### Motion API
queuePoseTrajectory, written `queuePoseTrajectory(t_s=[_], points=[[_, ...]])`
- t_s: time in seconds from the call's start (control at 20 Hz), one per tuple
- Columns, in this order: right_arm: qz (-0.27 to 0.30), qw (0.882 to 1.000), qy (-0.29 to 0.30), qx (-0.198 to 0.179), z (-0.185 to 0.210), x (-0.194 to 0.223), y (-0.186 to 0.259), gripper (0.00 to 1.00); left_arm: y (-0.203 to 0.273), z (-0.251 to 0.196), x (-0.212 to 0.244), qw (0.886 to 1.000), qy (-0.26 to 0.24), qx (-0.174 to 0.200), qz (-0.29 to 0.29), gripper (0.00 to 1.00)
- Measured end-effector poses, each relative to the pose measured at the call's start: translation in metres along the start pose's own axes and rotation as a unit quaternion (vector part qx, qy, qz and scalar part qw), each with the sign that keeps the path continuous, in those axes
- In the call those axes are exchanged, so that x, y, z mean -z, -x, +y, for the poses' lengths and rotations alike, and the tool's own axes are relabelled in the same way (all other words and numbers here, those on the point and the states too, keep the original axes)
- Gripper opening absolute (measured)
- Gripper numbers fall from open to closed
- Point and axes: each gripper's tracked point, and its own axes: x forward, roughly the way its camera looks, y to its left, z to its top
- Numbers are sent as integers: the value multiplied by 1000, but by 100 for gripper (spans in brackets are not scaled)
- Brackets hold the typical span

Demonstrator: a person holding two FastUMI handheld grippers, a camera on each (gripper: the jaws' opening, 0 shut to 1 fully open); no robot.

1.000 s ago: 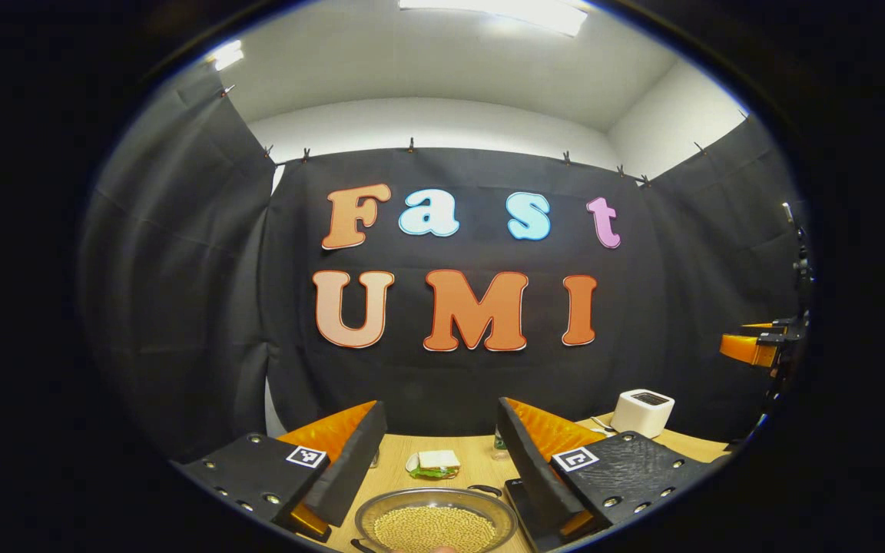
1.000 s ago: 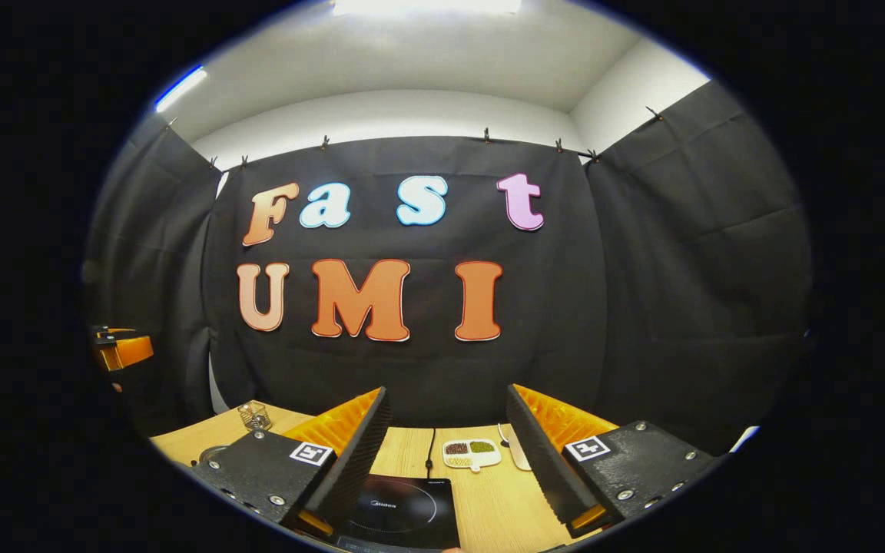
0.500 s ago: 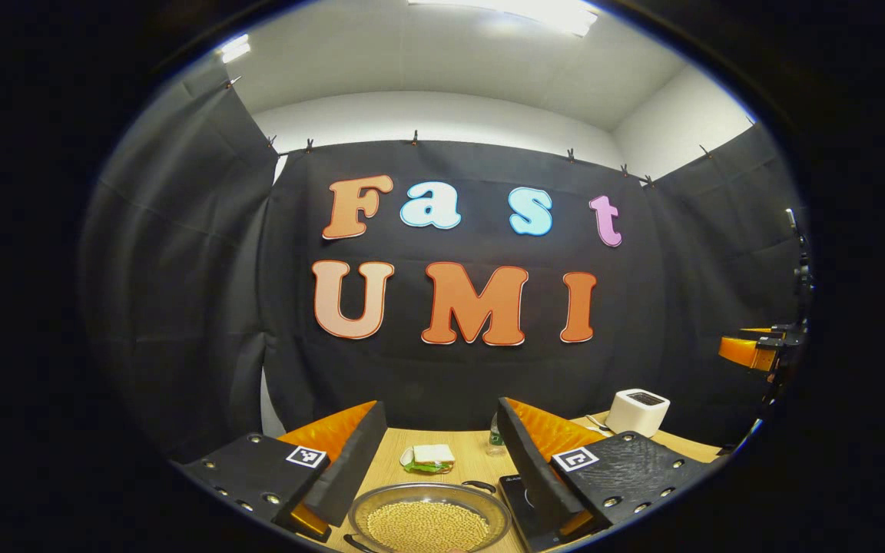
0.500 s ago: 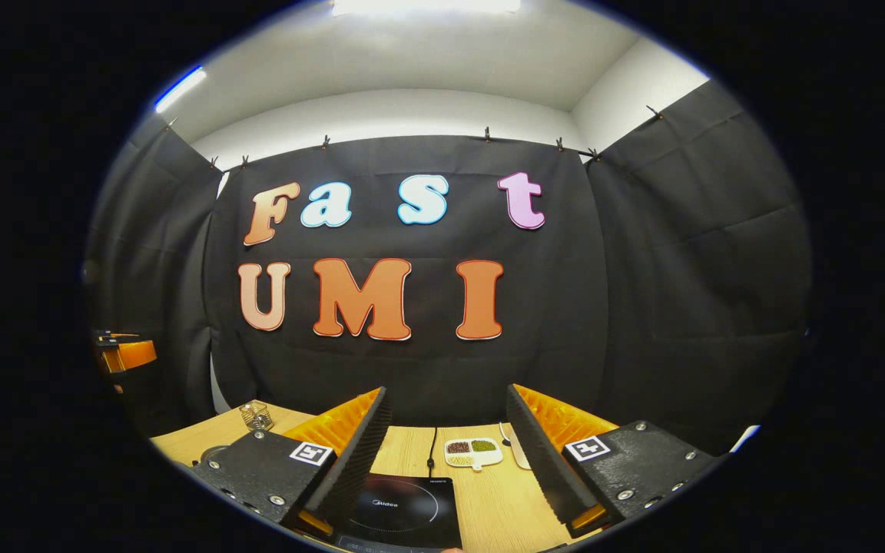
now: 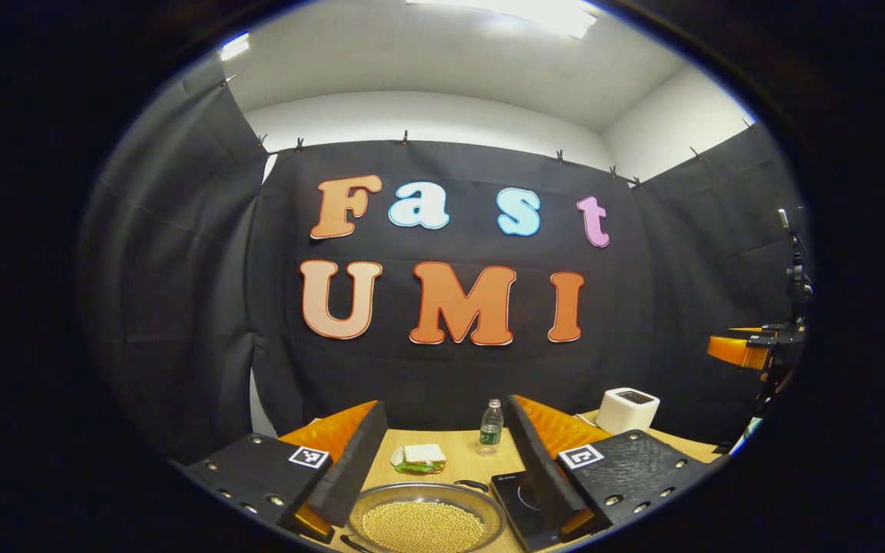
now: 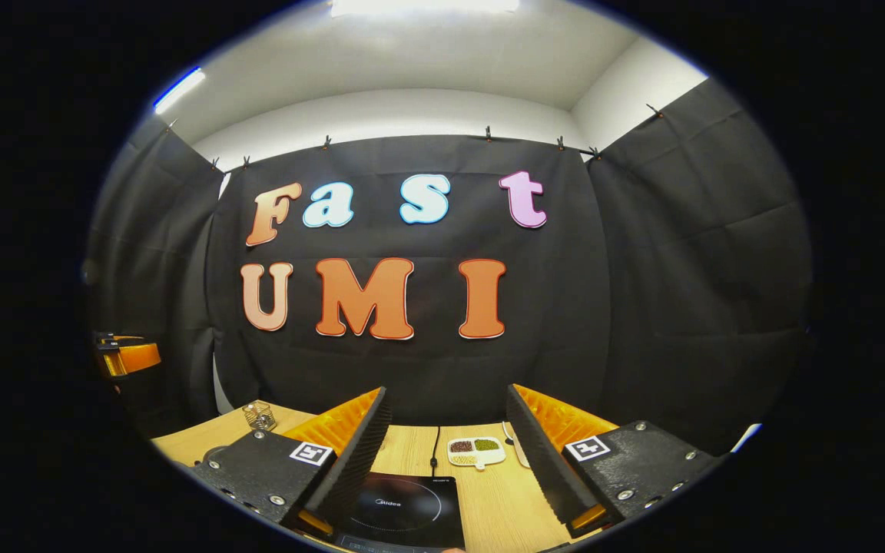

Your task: First push the handle of the pot to place it horizontally, then grasp the pot with both hands and set it on the induction cooktop.

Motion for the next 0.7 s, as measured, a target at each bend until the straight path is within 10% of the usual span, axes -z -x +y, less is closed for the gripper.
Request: queuePoseTrajectory(t_s=[0.4,0.7], points=[[4,1000,-4,5,-5,4,2,95,-8,-1,27,998,42,11,37,6],[6,1000,-10,9,-12,9,1,95,6,-7,65,995,42,41,78,3]])
